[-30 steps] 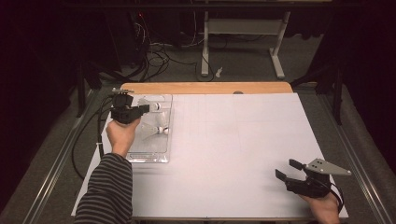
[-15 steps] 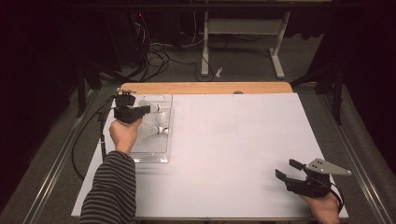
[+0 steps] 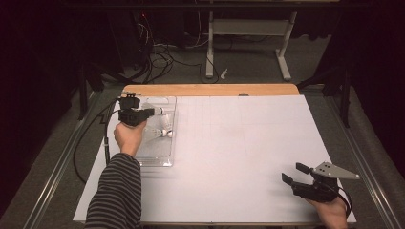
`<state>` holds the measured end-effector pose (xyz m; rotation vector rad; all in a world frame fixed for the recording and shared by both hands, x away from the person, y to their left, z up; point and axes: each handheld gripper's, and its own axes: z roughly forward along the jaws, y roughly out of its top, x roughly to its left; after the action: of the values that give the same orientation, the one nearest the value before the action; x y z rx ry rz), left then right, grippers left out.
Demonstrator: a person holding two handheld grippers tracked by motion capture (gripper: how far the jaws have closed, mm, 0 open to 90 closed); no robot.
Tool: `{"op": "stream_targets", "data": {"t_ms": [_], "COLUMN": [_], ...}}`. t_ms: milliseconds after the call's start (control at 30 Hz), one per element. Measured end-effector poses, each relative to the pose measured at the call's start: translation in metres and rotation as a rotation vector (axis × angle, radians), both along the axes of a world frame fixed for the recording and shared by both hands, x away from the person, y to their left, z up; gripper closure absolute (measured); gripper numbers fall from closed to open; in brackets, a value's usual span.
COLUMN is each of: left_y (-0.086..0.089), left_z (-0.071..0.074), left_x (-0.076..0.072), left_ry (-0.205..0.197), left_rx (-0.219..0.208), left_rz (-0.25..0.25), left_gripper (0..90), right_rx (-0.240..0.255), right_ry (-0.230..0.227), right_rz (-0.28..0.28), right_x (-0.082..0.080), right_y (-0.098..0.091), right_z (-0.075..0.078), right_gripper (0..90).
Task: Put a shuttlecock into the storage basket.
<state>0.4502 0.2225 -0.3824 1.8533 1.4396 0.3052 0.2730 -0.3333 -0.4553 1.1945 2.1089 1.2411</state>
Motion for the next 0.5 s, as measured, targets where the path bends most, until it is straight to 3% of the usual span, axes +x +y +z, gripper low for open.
{"op": "stream_targets", "data": {"t_ms": [500], "left_y": [-0.0068], "left_z": [0.0016], "left_x": [-0.0044], "left_ry": [-0.004], "left_rx": [0.039], "left_rz": [-0.026], "left_gripper": [65.4], "right_rx": [0.000], "right_ry": [-0.002], "right_rz": [-0.003], "right_x": [-0.0002], "right_y": [-0.0005], "right_z": [0.0002], "right_gripper": [28.8]}}
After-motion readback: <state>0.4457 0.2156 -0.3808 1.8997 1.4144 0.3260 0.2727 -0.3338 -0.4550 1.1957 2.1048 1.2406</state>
